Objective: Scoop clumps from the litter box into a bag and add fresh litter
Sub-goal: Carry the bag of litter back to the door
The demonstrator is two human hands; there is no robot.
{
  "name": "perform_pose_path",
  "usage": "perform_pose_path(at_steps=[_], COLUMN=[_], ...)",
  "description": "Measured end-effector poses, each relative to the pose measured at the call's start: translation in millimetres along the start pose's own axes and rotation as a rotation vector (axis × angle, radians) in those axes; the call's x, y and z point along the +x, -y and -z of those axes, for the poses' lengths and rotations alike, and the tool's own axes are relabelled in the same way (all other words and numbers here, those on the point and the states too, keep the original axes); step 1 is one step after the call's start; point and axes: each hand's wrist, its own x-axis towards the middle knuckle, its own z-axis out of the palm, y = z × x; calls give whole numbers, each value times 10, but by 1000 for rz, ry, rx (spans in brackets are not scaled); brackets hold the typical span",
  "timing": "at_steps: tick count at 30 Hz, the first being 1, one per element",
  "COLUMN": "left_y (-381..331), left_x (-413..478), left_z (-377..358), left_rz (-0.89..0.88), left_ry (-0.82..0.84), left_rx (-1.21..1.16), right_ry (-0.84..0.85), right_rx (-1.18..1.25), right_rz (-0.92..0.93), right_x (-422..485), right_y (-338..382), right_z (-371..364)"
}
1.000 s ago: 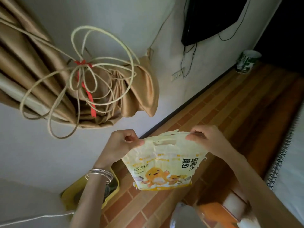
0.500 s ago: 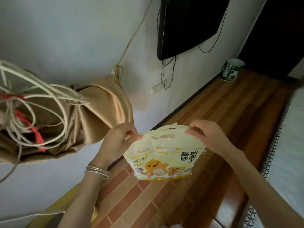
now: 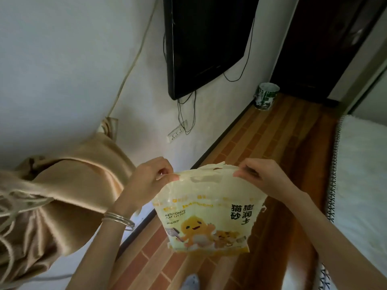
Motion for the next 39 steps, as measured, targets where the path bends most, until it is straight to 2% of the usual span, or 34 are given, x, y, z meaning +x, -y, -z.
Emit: perform_pose_path(at_steps=[6,19,31,39], left_y=[261,485,113,-263], left_x=[714,1958,3410,4368], left_z=[-43,-518,-1550,-2064], left_rz=[4,-106,-47,-42], left_ry=[59,187,194,166], left_rx=[-98,-18,-235,-245], right_ry=[-73,-216,-164,-152], right_rx=[122,57,56,85], right_rz=[-79,-215,-357,-412], right_x=[387,755,1016,1171], right_y=[-263,-1065,-2685,-3675], right_z=[97,261,957,1457])
